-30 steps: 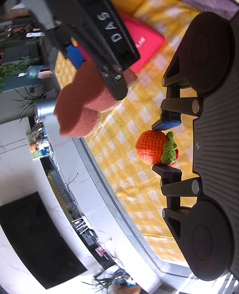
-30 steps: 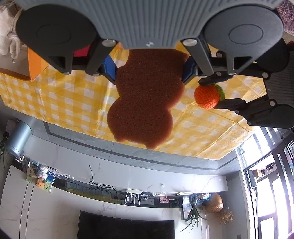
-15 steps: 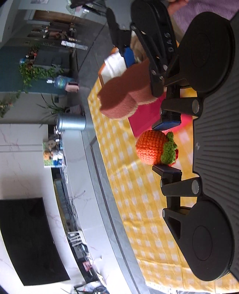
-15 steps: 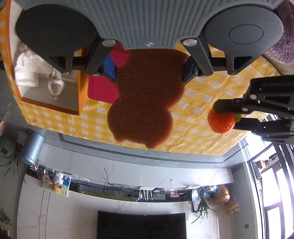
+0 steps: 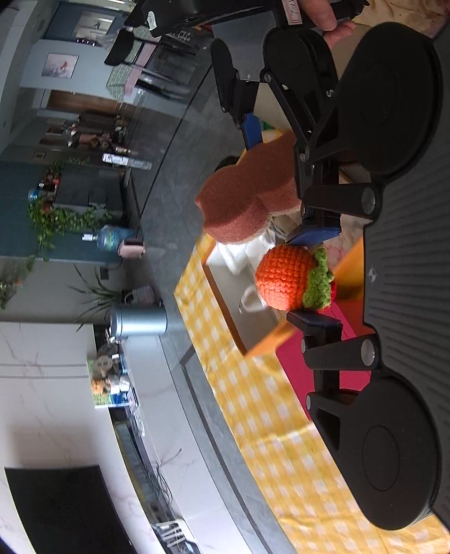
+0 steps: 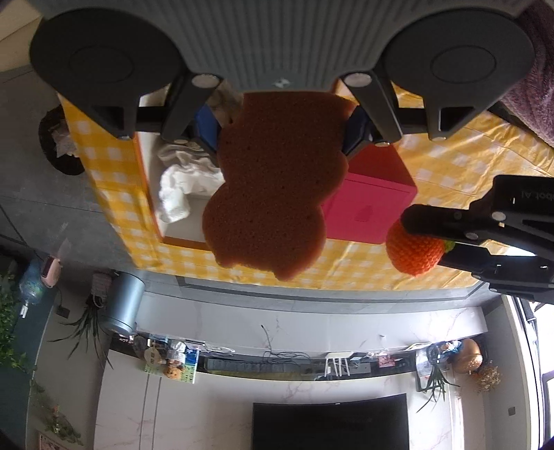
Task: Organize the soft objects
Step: 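Carry the sponge and strawberry into the orange box and open both tools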
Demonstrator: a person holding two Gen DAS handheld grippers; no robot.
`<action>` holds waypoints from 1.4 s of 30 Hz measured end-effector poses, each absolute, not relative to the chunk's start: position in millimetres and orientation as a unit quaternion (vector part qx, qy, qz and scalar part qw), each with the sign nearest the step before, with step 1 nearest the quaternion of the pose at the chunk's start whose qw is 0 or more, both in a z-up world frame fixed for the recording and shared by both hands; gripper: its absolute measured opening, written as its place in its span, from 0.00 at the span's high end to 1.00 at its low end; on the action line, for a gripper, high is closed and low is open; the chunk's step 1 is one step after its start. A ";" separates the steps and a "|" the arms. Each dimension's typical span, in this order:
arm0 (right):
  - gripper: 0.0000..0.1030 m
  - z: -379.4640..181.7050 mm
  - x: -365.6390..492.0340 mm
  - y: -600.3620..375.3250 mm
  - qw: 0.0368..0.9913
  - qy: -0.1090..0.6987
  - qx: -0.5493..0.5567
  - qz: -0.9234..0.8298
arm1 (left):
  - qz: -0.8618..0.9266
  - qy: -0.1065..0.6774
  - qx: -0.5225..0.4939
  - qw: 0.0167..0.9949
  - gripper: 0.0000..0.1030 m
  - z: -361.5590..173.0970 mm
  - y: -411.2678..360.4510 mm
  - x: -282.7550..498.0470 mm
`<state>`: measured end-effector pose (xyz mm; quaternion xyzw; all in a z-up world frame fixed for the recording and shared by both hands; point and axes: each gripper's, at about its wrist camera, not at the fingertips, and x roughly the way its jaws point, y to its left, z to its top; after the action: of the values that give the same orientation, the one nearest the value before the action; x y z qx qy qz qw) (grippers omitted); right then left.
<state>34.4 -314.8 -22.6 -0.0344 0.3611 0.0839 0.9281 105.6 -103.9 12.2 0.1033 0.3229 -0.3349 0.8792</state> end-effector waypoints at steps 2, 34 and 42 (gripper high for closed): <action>0.32 -22.2 34.1 -335.4 0.929 0.363 -0.032 0.067 | -0.343 0.325 0.105 0.875 0.56 10.1 -118.6 111.3; 0.26 -135.5 108.0 -373.6 0.848 0.513 -0.039 0.132 | -0.432 0.391 0.367 0.725 0.54 -118.5 -228.0 142.5; 0.19 -121.5 104.3 -380.6 0.855 0.506 -0.028 0.109 | -0.441 0.368 0.370 0.730 0.39 -96.5 -224.1 129.6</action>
<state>104.3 -380.6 -121.5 -0.0279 0.5061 0.1093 0.8551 129.6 -224.1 -96.5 0.3699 0.3681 -0.4415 0.7299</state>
